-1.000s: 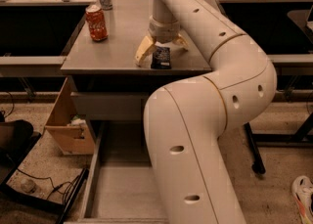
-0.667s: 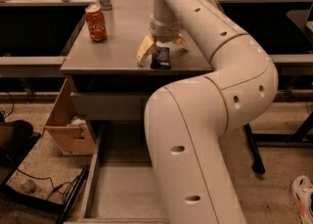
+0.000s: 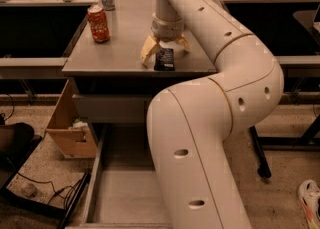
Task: Place rxbar blueberry into top drawer
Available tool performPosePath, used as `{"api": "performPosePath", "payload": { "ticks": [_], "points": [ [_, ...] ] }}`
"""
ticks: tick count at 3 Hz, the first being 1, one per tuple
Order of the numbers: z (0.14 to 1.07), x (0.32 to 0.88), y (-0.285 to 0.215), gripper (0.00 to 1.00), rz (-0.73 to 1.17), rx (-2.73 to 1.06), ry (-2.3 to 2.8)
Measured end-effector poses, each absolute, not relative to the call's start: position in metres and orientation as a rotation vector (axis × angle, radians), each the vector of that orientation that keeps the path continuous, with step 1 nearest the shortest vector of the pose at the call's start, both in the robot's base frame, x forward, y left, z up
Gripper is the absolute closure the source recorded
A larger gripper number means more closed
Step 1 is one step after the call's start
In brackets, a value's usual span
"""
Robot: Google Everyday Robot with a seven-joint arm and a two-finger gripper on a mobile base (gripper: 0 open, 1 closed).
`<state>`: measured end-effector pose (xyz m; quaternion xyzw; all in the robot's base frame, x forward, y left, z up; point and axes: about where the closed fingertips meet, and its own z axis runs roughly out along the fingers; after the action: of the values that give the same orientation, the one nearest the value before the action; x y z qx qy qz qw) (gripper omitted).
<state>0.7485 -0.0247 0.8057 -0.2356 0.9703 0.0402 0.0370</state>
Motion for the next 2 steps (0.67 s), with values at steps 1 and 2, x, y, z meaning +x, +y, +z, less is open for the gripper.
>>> {"api": "performPosePath", "payload": {
  "ticks": [1, 2],
  "points": [
    [0.8057, 0.7485, -0.0246, 1.00, 0.124, -0.723, 2.979],
    [0.8058, 0.7485, -0.0246, 1.00, 0.124, -0.723, 2.978]
  ]
}}
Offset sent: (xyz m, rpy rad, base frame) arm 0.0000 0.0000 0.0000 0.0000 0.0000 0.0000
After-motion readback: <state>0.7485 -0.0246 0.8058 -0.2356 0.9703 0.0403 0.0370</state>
